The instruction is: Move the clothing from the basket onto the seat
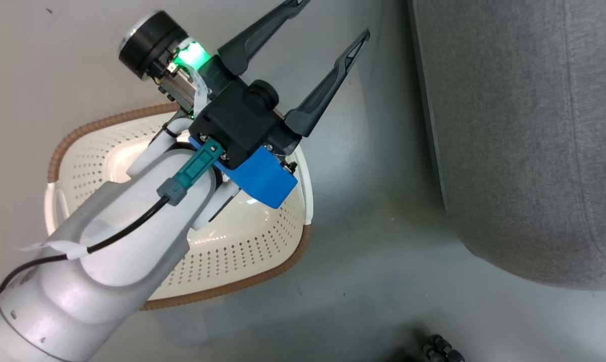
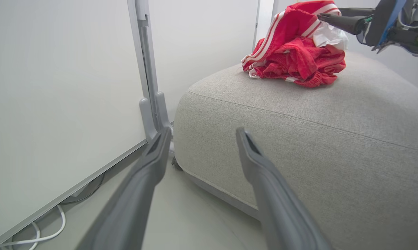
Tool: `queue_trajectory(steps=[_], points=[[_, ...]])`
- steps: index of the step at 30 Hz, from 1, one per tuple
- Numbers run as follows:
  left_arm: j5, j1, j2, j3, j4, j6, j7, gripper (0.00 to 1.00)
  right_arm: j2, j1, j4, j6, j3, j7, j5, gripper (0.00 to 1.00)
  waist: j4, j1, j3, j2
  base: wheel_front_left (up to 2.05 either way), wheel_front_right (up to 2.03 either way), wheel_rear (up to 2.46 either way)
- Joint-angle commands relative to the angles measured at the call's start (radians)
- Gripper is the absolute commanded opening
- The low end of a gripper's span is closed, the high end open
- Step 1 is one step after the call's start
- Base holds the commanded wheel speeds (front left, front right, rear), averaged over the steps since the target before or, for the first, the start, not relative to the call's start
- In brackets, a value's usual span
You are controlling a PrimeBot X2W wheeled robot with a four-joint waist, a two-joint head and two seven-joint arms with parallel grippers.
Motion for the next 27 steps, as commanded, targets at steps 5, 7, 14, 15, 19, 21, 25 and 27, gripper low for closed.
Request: queue_trajectory(steps=[5,7,14,15,19,21,25,27], points=[[-0.034,0.05,-0.031,0.015,0.052,0.015,-0.048,1.0,0.041,0.156,-0.146,0.0,0.041,0.0,-0.005,1.0,0.014,-0.0001,-0.113,0.0,0.0,0.0,0.0],[-0.042,0.074,-0.041,0.023,0.072,0.022,-0.061,1.0,0.063,0.209,-0.2,0.0,0.067,0.0,-0.014,1.0,0.02,-0.0001,-0.154,0.0,0.0,0.0,0.0],[-0.064,0.178,-0.078,0.098,0.107,0.056,-0.076,1.0,0.126,0.362,-0.324,0.0,0.174,0.0,-0.027,1.0,0.066,-0.0001,-0.303,0.0,0.0,0.0,0.0],[-0.06,0.201,-0.08,0.118,0.103,0.06,-0.076,1.0,0.137,0.378,-0.333,0.0,0.189,0.0,-0.024,1.0,0.075,-0.0001,-0.324,0.0,0.0,0.0,0.0],[-0.048,0.27,-0.088,0.183,0.091,0.069,-0.076,1.0,0.166,0.424,-0.353,0.0,0.239,0.0,-0.012,1.0,0.102,-0.0001,-0.382,0.0,0.0,0.0,0.0],[-0.035,0.316,-0.095,0.227,0.088,0.074,-0.076,1.0,0.178,0.456,-0.356,0.0,0.268,0.0,-0.018,1.0,0.12,-0.0001,-0.421,0.0,0.0,0.0,0.0],[-0.005,0.431,-0.116,0.342,0.079,0.073,-0.076,1.0,0.201,0.518,-0.351,0.0,0.337,0.0,-0.015,1.0,0.16,-0.0001,-0.493,0.0,0.0,0.0,0.0],[0.011,0.471,-0.129,0.385,0.075,0.067,-0.076,1.0,0.208,0.542,-0.348,0.0,0.361,0.0,-0.014,1.0,0.175,-0.0001,-0.519,0.0,0.0,0.0,0.0]])
